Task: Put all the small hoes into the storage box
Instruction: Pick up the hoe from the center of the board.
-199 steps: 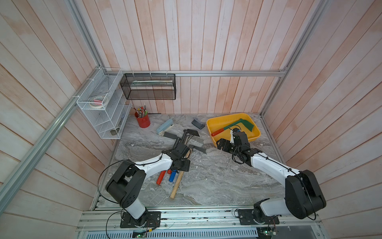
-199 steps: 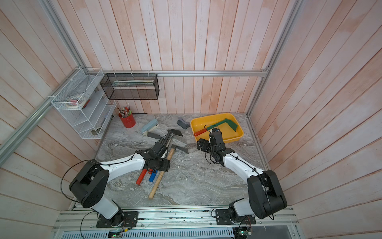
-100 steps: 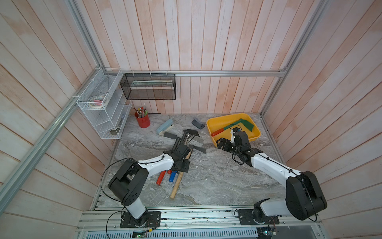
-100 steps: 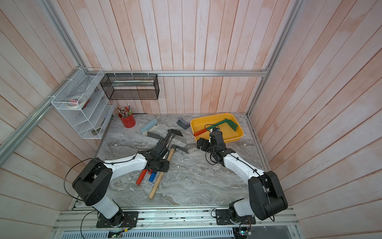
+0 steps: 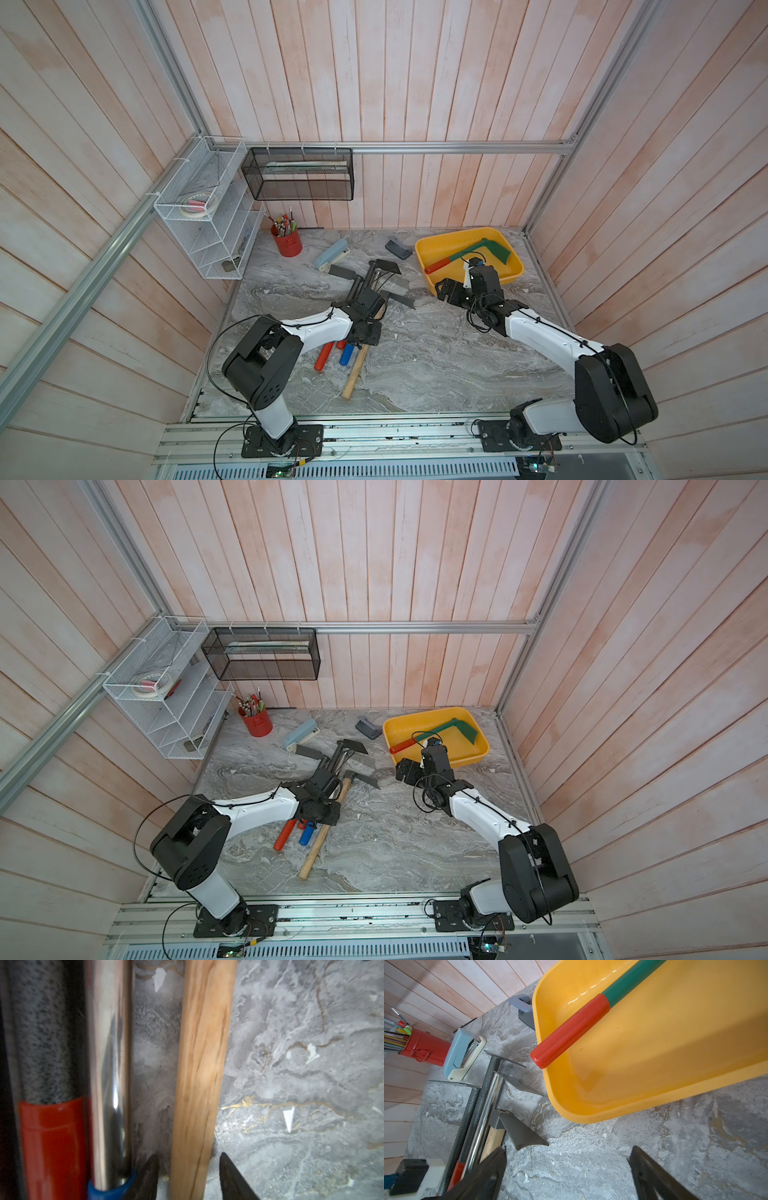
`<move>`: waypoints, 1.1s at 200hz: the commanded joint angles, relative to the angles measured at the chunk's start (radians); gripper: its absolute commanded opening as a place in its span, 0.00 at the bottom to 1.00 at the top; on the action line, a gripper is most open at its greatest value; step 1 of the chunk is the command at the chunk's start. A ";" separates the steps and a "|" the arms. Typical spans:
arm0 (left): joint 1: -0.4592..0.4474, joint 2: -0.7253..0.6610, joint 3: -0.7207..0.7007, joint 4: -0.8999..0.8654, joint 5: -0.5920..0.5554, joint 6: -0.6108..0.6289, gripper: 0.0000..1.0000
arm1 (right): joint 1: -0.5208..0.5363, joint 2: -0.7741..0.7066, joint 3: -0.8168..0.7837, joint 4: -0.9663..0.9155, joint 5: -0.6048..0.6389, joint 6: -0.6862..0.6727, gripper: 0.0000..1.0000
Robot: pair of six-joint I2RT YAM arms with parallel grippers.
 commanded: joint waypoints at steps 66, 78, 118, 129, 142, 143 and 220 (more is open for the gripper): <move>-0.006 0.031 0.038 -0.011 -0.031 0.033 0.42 | 0.002 -0.017 -0.023 0.047 -0.034 0.014 0.95; -0.007 0.034 0.039 -0.011 -0.033 0.035 0.41 | 0.002 -0.017 -0.031 0.061 -0.040 0.019 0.95; -0.007 0.040 0.050 -0.012 -0.036 0.041 0.38 | 0.003 -0.001 -0.031 0.066 -0.066 0.024 0.95; -0.006 0.042 0.056 -0.015 -0.038 0.043 0.37 | 0.002 -0.002 -0.033 0.069 -0.066 0.026 0.95; -0.007 0.047 0.061 -0.017 -0.039 0.045 0.36 | 0.002 -0.002 -0.033 0.069 -0.066 0.026 0.95; -0.007 0.047 0.062 -0.017 -0.039 0.045 0.36 | 0.003 -0.002 -0.033 0.069 -0.065 0.027 0.95; -0.007 0.071 0.090 -0.025 -0.043 0.057 0.31 | 0.002 -0.005 -0.031 0.057 -0.060 0.023 0.95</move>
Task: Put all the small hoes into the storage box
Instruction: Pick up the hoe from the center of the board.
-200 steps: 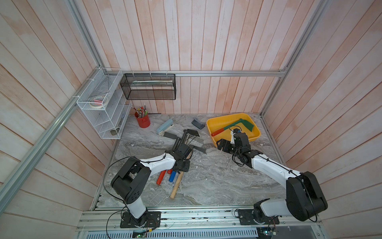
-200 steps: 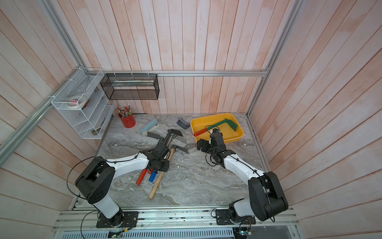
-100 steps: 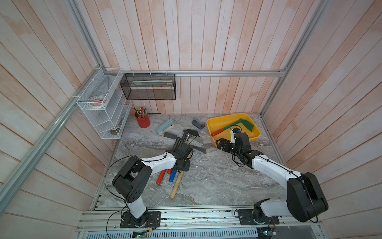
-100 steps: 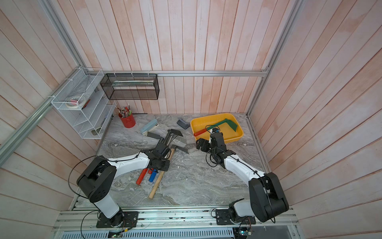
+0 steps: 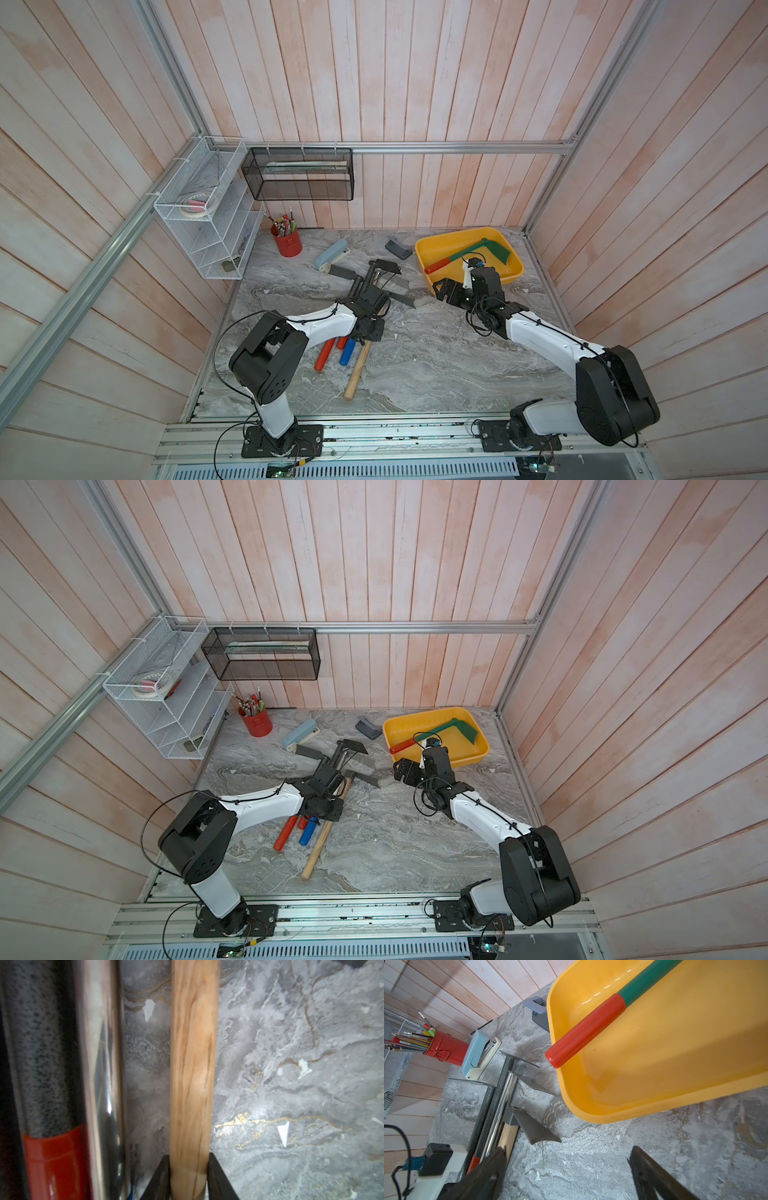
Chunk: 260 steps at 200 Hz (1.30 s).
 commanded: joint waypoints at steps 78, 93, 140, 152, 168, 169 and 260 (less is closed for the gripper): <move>-0.004 0.060 0.044 -0.015 -0.023 0.024 0.38 | 0.003 0.010 -0.014 -0.001 -0.013 0.003 0.95; -0.005 0.064 0.044 -0.015 -0.024 0.025 0.38 | 0.002 0.010 -0.014 -0.001 -0.013 0.003 0.95; -0.005 0.056 0.045 -0.015 -0.035 0.021 0.31 | 0.002 0.017 -0.009 -0.002 -0.021 0.005 0.95; -0.005 0.052 0.046 -0.018 -0.038 0.021 0.30 | 0.004 0.021 -0.005 -0.007 -0.023 0.003 0.95; -0.004 0.047 0.049 -0.021 -0.041 0.023 0.27 | 0.004 0.031 0.008 -0.021 -0.035 0.000 0.95; -0.004 0.047 0.050 -0.022 -0.041 0.023 0.27 | 0.004 0.032 0.009 -0.021 -0.036 0.000 0.95; -0.006 -0.005 0.078 -0.032 -0.072 0.076 0.00 | 0.043 0.050 0.015 0.005 -0.132 0.102 0.91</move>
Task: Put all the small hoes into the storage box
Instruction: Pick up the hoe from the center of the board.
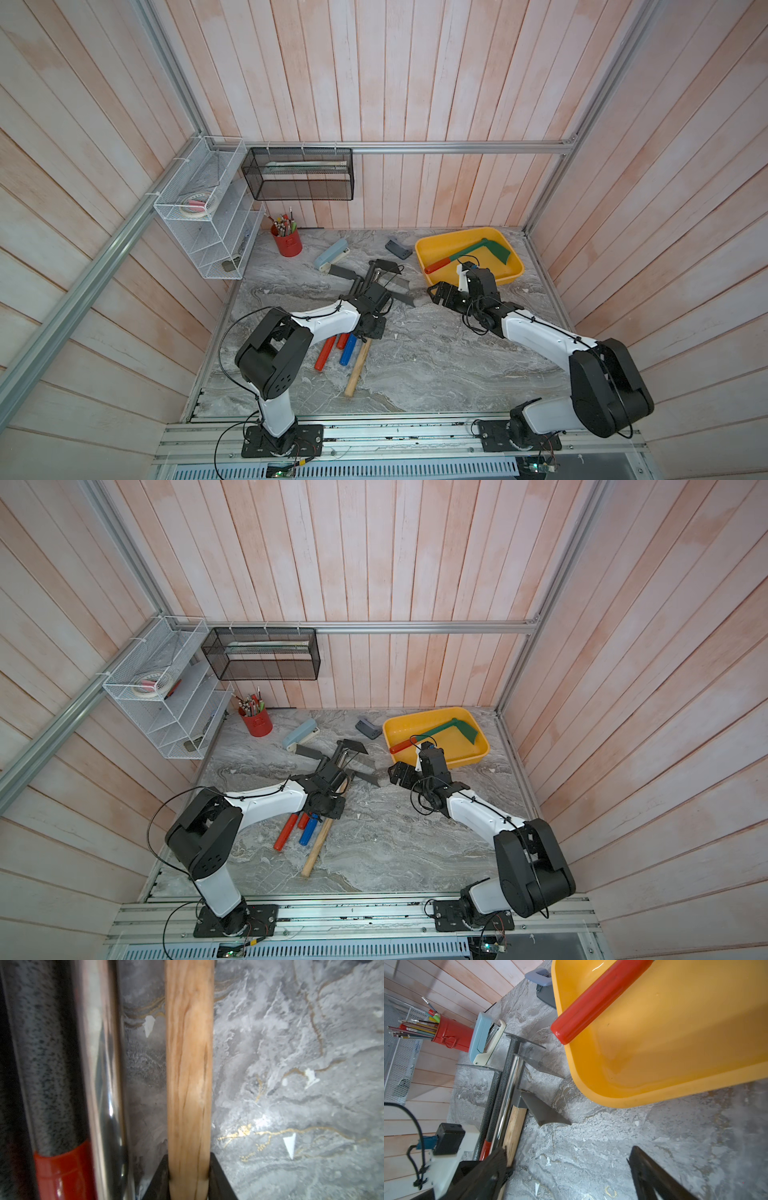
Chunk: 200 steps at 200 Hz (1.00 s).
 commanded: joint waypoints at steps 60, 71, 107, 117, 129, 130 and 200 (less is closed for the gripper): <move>-0.004 -0.068 0.026 0.015 -0.019 0.031 0.00 | 0.049 0.008 0.004 0.058 -0.088 0.111 0.85; -0.003 -0.075 0.024 0.018 -0.015 0.027 0.00 | 0.057 0.008 0.007 0.058 -0.091 0.119 0.84; -0.003 -0.083 0.029 0.026 0.001 0.024 0.00 | 0.078 0.011 0.004 0.078 -0.115 0.154 0.78; -0.004 -0.083 0.028 0.028 0.007 0.023 0.00 | 0.085 0.015 0.004 0.083 -0.126 0.165 0.77; -0.003 -0.084 0.030 0.030 0.010 0.022 0.00 | 0.094 0.020 0.004 0.092 -0.135 0.174 0.77; -0.003 -0.084 0.030 0.031 0.010 0.022 0.00 | 0.094 0.021 0.004 0.093 -0.135 0.175 0.77; -0.004 -0.106 0.025 0.063 0.021 0.005 0.00 | 0.152 0.049 -0.003 0.154 -0.169 0.251 0.74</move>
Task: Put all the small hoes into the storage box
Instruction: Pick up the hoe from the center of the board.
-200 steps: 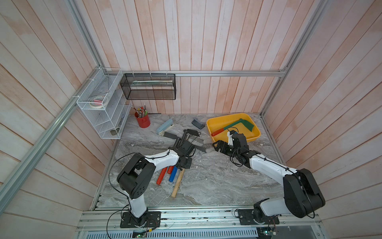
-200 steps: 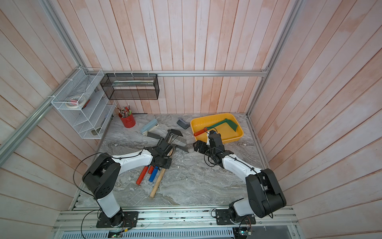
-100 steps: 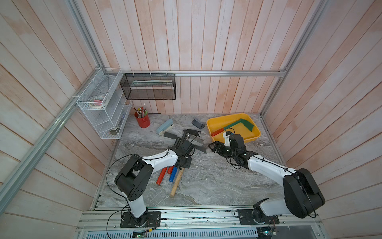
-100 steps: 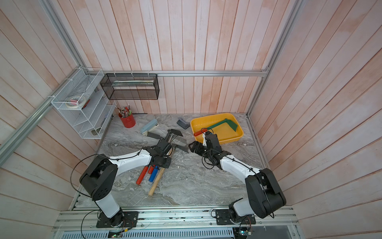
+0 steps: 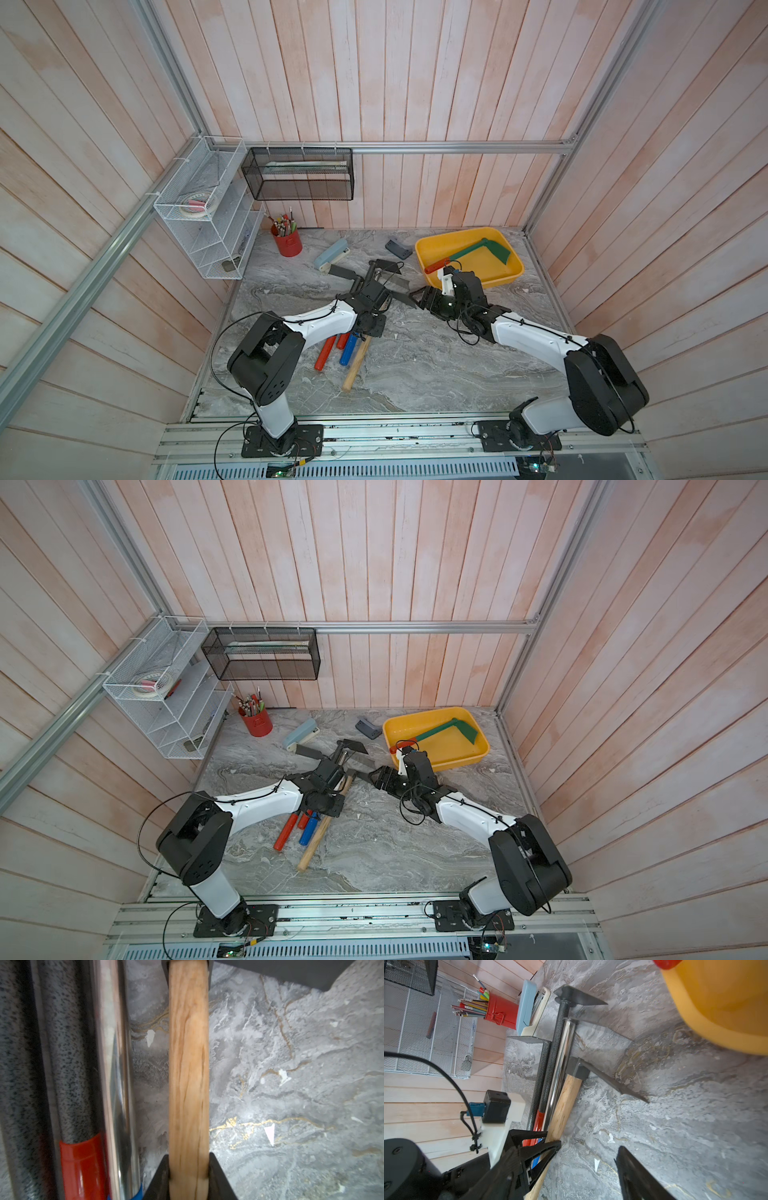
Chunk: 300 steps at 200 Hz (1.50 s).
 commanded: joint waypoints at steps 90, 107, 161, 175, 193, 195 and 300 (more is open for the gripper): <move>-0.004 -0.078 0.025 0.103 0.019 -0.014 0.00 | 0.064 0.101 -0.019 0.170 -0.069 0.182 0.62; -0.003 -0.080 0.027 0.104 0.021 -0.017 0.00 | 0.079 0.127 -0.009 0.184 -0.072 0.199 0.62; -0.004 -0.086 0.029 0.109 0.031 -0.020 0.00 | 0.112 0.198 0.000 0.255 -0.068 0.270 0.64; -0.004 -0.087 0.027 0.111 0.031 -0.021 0.00 | 0.118 0.216 0.000 0.276 -0.067 0.288 0.64; -0.004 -0.091 0.026 0.116 0.034 -0.024 0.00 | 0.125 0.237 0.006 0.300 -0.067 0.315 0.64; -0.003 -0.091 0.026 0.115 0.035 -0.024 0.00 | 0.126 0.239 0.007 0.302 -0.066 0.318 0.64; -0.003 -0.095 0.017 0.144 0.060 -0.041 0.00 | 0.153 0.347 0.068 0.336 -0.041 0.378 0.62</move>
